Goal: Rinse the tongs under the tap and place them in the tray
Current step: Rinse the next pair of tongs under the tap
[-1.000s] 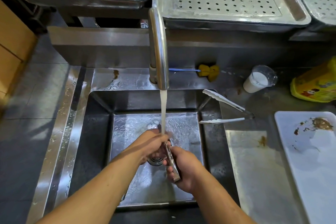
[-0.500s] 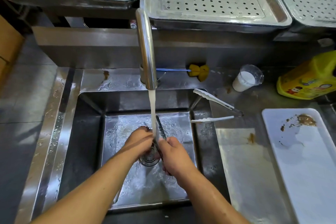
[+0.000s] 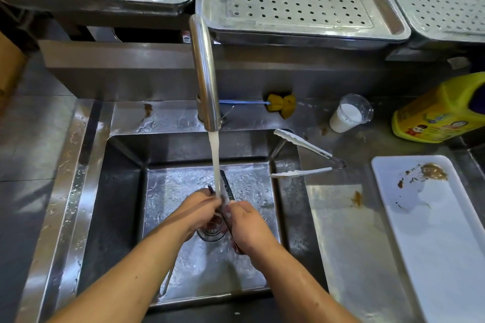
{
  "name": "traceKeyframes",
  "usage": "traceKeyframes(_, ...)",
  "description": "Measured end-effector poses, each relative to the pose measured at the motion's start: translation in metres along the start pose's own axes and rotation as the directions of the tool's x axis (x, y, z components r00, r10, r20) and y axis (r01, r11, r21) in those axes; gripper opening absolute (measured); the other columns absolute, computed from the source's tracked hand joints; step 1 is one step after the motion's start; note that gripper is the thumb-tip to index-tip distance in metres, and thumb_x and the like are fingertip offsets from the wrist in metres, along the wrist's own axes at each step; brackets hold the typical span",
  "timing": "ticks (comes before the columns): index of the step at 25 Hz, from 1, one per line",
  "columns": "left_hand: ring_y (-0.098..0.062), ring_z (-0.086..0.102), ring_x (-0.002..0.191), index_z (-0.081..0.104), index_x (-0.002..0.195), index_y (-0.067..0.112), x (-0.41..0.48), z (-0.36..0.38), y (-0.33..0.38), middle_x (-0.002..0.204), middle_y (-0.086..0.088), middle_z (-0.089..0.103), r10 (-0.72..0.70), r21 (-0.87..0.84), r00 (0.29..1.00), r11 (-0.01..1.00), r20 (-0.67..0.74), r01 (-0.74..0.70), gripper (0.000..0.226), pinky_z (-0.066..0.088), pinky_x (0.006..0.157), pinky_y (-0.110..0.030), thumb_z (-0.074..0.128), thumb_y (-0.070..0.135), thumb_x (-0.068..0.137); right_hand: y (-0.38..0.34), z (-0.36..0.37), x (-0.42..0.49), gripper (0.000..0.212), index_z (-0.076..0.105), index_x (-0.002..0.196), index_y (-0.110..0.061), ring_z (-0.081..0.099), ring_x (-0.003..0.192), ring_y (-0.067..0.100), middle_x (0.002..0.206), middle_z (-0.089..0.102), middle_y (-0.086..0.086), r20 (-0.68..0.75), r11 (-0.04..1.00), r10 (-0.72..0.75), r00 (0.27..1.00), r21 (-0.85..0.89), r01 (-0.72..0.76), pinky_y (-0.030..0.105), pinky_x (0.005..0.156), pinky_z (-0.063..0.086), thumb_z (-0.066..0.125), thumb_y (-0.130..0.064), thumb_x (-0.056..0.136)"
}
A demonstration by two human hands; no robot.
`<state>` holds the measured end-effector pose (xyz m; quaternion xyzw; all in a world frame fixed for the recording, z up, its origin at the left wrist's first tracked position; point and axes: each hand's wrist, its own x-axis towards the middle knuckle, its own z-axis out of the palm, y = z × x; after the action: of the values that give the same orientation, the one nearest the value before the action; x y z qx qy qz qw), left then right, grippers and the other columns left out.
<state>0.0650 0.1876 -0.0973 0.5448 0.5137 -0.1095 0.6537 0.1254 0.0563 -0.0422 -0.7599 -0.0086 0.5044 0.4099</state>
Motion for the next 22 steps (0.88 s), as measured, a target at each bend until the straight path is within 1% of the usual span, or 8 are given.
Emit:
traceKeyframes(2, -0.025, 0.066, 0.057, 0.073, 0.086, 0.01, -0.002, 0.004, -0.001, 0.067, -0.01, 0.073, -0.026, -0.15, 0.999, 0.988, 0.038, 0.031, 0.025, 0.046, 0.06, -0.037, 0.059, 0.016, 0.105, 0.0, 0.0, 0.001, 0.025, 0.058, 0.095, -0.02, 0.052, 0.05, 0.004, 0.077, 0.064, -0.002, 0.017, 1.0, 0.004, 1.0, -0.022, -0.004, 0.019, 0.044, 0.036, 0.043, -0.036, 0.108)
traceKeyframes(5, -0.025, 0.07, 0.069, 0.081, 0.083, 0.012, -0.005, 0.004, -0.001, 0.08, -0.013, 0.078, -0.081, -0.362, 0.994, 0.927, 0.074, 0.103, 0.034, 0.051, 0.062, -0.034, 0.069, 0.036, 0.103, 0.0, 0.003, 0.0, 0.026, 0.062, 0.102, -0.013, 0.055, 0.05, 0.012, 0.08, 0.064, 0.006, 0.149, 0.986, 0.077, 0.986, 0.135, -0.098, 0.024, 0.046, 0.048, 0.05, -0.036, 0.108)
traceKeyframes(8, -0.021, 0.072, 0.06, 0.085, 0.093, 0.006, -0.011, 0.003, -0.003, 0.087, -0.016, 0.082, -0.033, -0.317, 0.993, 0.946, 0.109, 0.067, 0.024, 0.055, 0.049, -0.027, 0.081, 0.03, 0.093, -0.003, 0.001, 0.0, 0.018, 0.061, 0.099, -0.01, 0.052, 0.046, 0.014, 0.079, 0.064, 0.012, 0.204, 0.976, 0.085, 0.975, 0.181, -0.123, 0.025, 0.043, 0.044, 0.053, -0.024, 0.107)
traceKeyframes(11, -0.025, 0.066, 0.047, 0.08, 0.074, 0.003, -0.007, 0.001, -0.002, 0.077, -0.022, 0.077, -0.042, -0.326, 0.997, 0.943, 0.058, 0.059, 0.036, 0.049, 0.039, -0.025, 0.06, 0.014, 0.101, -0.002, 0.001, -0.002, 0.014, 0.059, 0.095, -0.014, 0.049, 0.042, 0.014, 0.074, 0.069, 0.008, 0.19, 0.993, 0.027, 0.981, 0.108, -0.048, 0.024, 0.04, 0.038, 0.052, -0.017, 0.106)
traceKeyframes(15, -0.026, 0.063, 0.046, 0.08, 0.081, 0.002, -0.01, 0.0, 0.006, 0.074, -0.018, 0.075, 0.004, -0.198, 0.993, 0.98, 0.12, 0.02, 0.021, 0.05, 0.042, -0.028, 0.068, 0.01, 0.097, 0.001, 0.004, 0.0, 0.009, 0.057, 0.105, -0.01, 0.045, 0.04, 0.016, 0.072, 0.068, 0.009, 0.116, 0.992, 0.011, 0.993, 0.122, -0.025, 0.027, 0.04, 0.031, 0.051, -0.017, 0.106)
traceKeyframes(18, -0.027, 0.067, 0.053, 0.081, 0.074, 0.007, -0.003, 0.001, 0.009, 0.075, -0.019, 0.076, -0.038, -0.211, 0.999, 0.977, -0.002, 0.037, 0.031, 0.054, 0.051, -0.029, 0.063, 0.01, 0.098, 0.001, 0.006, 0.002, 0.007, 0.057, 0.098, -0.014, 0.042, 0.038, 0.015, 0.064, 0.067, 0.005, 0.117, 0.993, -0.017, 0.993, 0.115, 0.004, 0.023, 0.038, 0.029, 0.053, -0.017, 0.103)
traceKeyframes(20, -0.024, 0.069, 0.058, 0.081, 0.088, 0.009, -0.005, 0.003, 0.009, 0.079, -0.016, 0.078, -0.004, -0.203, 0.999, 0.979, 0.041, 0.012, 0.012, 0.055, 0.054, -0.029, 0.073, 0.014, 0.095, -0.001, 0.006, 0.003, 0.009, 0.06, 0.101, -0.019, 0.043, 0.036, 0.014, 0.066, 0.068, 0.006, 0.091, 0.996, -0.029, 0.995, 0.085, 0.021, 0.022, 0.037, 0.03, 0.051, -0.017, 0.102)
traceKeyframes(22, -0.022, 0.068, 0.06, 0.077, 0.101, 0.006, -0.008, 0.005, 0.007, 0.081, -0.015, 0.077, 0.006, -0.169, 0.991, 0.985, 0.132, 0.016, 0.015, 0.056, 0.055, -0.031, 0.08, 0.018, 0.092, -0.001, 0.005, 0.006, 0.016, 0.062, 0.106, -0.027, 0.051, 0.04, 0.013, 0.077, 0.072, 0.007, 0.058, 0.998, -0.062, 0.996, -0.001, 0.063, 0.023, 0.038, 0.039, 0.049, -0.019, 0.1)
